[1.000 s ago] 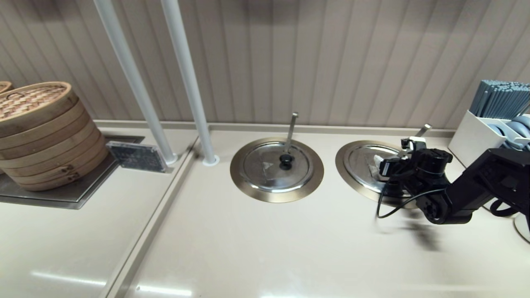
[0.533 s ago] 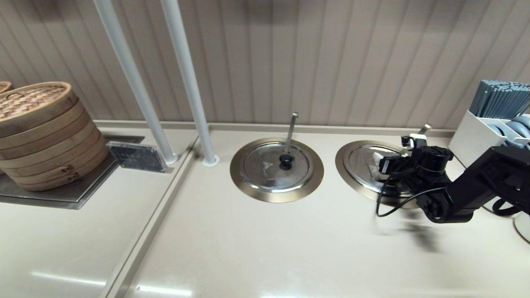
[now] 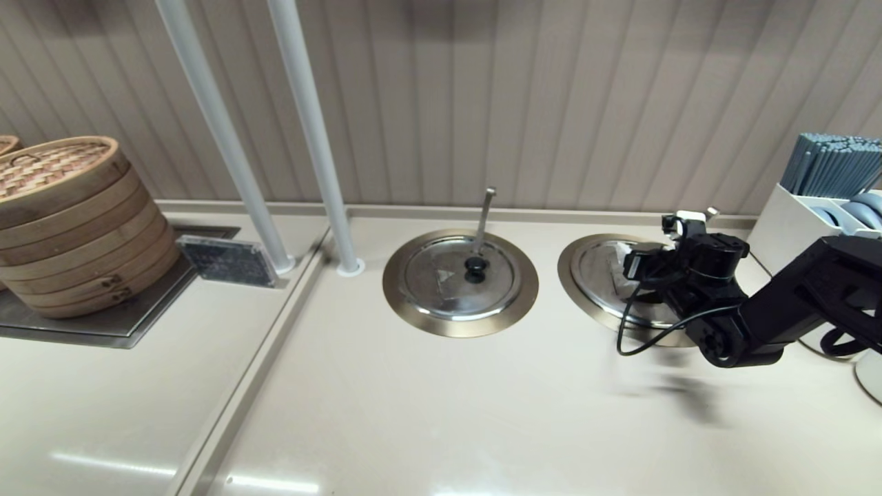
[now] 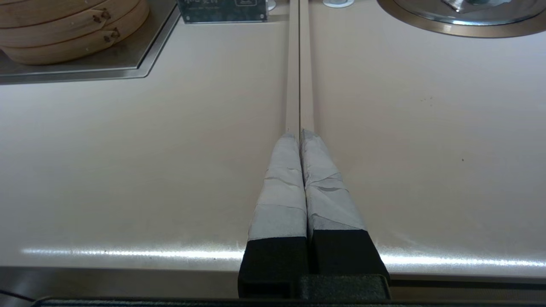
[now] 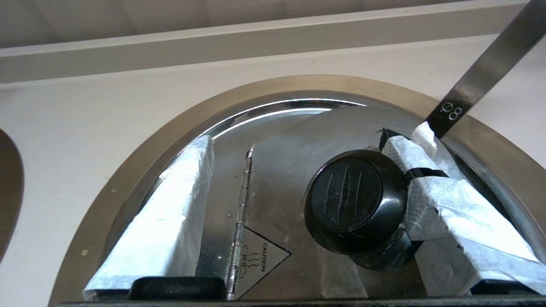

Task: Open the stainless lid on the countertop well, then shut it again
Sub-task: Open the lid

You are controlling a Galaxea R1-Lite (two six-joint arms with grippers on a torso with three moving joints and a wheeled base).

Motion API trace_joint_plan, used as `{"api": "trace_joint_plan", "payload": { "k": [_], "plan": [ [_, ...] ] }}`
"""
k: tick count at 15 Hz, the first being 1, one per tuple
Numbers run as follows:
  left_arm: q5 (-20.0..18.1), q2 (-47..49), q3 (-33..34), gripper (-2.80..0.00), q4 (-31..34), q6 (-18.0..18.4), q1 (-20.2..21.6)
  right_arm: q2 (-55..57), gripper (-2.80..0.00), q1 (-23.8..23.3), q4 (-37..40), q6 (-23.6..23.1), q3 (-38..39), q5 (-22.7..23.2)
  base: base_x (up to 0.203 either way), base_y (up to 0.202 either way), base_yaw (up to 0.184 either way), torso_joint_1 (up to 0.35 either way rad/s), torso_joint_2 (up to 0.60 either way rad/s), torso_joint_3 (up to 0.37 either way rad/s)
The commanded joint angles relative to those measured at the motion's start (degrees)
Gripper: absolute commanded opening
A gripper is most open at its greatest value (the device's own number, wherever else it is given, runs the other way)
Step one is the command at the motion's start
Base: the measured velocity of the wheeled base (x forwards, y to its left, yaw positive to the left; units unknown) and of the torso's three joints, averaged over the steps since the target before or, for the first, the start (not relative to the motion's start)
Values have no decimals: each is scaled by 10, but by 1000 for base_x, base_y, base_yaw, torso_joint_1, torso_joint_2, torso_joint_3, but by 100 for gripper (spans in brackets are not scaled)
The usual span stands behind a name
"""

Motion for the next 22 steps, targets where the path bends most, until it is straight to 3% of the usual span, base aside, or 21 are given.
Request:
{"api": "trace_joint_plan", "payload": {
  "k": [1,13,22],
  "plan": [
    [0,0,0,-280,0,0,0,-6,0,8,-3,1,0,-3,0,0,0,0,0,0],
    [0,0,0,-280,0,0,0,-32,0,58,-5,2,-3,-40,0,0,0,0,0,0],
    [0,0,0,-280,0,0,0,-81,0,107,-4,52,15,-41,0,0,0,0,0,0]
  ]
}}
